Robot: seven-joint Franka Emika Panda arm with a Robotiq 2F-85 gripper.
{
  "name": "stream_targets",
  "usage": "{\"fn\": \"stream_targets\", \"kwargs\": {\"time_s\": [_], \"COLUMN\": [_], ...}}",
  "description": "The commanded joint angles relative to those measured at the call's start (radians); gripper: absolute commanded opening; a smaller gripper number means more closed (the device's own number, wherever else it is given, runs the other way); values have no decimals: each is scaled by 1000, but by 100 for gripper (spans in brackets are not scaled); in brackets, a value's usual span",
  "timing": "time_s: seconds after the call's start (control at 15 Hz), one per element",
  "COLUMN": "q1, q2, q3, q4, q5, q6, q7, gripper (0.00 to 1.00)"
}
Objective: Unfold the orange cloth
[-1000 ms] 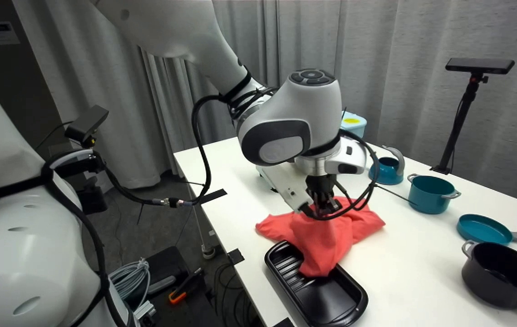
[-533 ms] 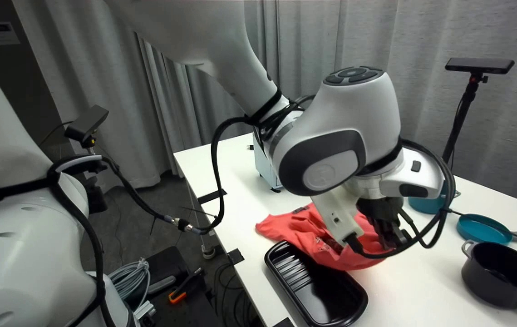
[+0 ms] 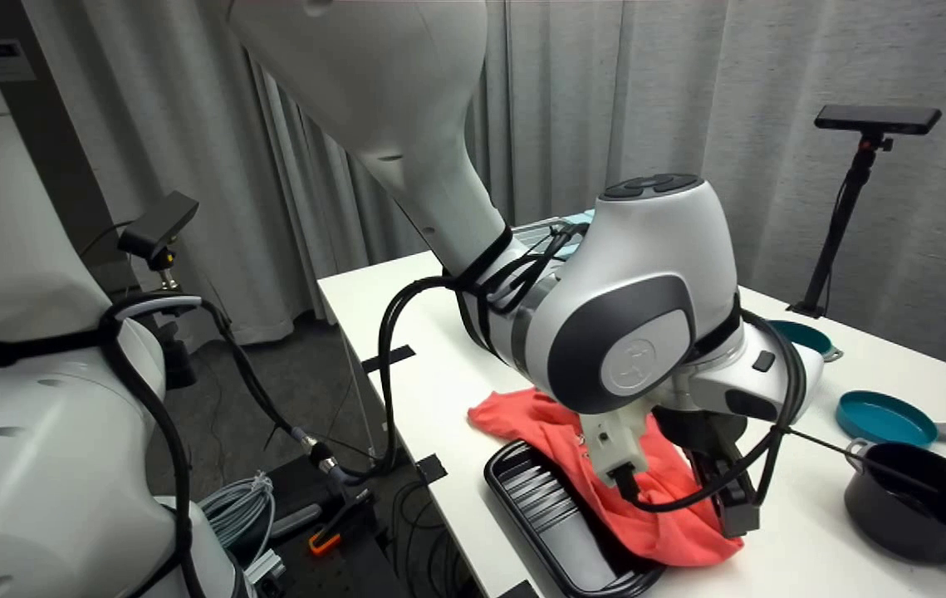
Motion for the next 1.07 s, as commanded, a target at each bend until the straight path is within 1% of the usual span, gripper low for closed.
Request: {"fn": "stream_targets", "kwargs": {"time_s": [0.0,0.13,0.2,0.33,0.4,0.53,0.6,0.67,0.73,0.87,1.0], "q1": [67,106,128,171,191,208,205,215,221,221,218], "q2": [-56,-63,-58,-35,-20,5,-25,-18,-9,0,37], "q3": [37,95,118,170,195,251,214,232,242,243,235], "q4": [-32,-27,-10,27,56,109,50,70,83,93,109], "q5": [41,129,150,248,318,491,378,429,451,455,433], "q6": [20,31,21,12,0,-30,3,-3,-5,-7,-4], "q7": [-48,-147,-179,-270,-325,-446,-344,-379,-394,-399,-401], "gripper": [98,100,100,100,100,100,100,100,100,100,100]}}
